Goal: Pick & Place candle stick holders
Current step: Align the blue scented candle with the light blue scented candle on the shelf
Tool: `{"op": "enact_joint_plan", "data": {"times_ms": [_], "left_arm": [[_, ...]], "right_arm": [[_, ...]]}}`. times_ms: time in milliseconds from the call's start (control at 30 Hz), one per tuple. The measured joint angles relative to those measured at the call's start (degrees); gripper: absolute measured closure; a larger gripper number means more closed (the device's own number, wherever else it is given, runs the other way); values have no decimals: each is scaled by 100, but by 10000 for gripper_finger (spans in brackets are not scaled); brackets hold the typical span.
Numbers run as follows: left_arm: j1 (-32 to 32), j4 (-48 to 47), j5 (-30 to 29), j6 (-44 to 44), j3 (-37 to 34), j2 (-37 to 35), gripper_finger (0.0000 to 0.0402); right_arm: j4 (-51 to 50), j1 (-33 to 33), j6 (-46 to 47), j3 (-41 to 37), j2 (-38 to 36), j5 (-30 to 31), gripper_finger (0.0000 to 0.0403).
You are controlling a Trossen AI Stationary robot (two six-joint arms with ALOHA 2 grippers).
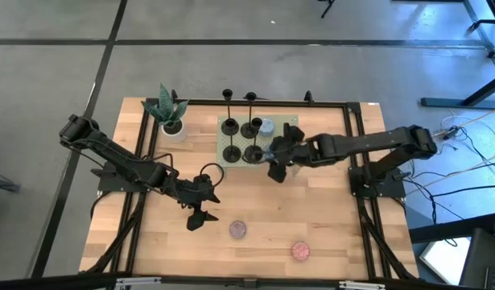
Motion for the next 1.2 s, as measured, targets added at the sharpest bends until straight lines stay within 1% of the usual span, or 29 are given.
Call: {"op": "enact_joint_plan", "data": {"times_ms": [200,367,633,833,933,1200], "left_arm": [[0,0,31,1,0,0,84],[0,0,28,2,0,1,84],[0,0,22,2,0,0,84],[0,0,-2,2,0,0,84],[0,0,-2,2,0,-1,84],[0,0,-2,2,0,-1,84]], "right_arm": [[-86,-350,-22,21,239,-175,92],[-49,-522,-7,21,289,-769,92],[-262,-681,-311,23,284,-836,88],[-257,-676,-528,23,284,-895,59],[-251,-676,-544,23,284,-784,48],[-124,-676,-628,23,278,-746,45]]}}
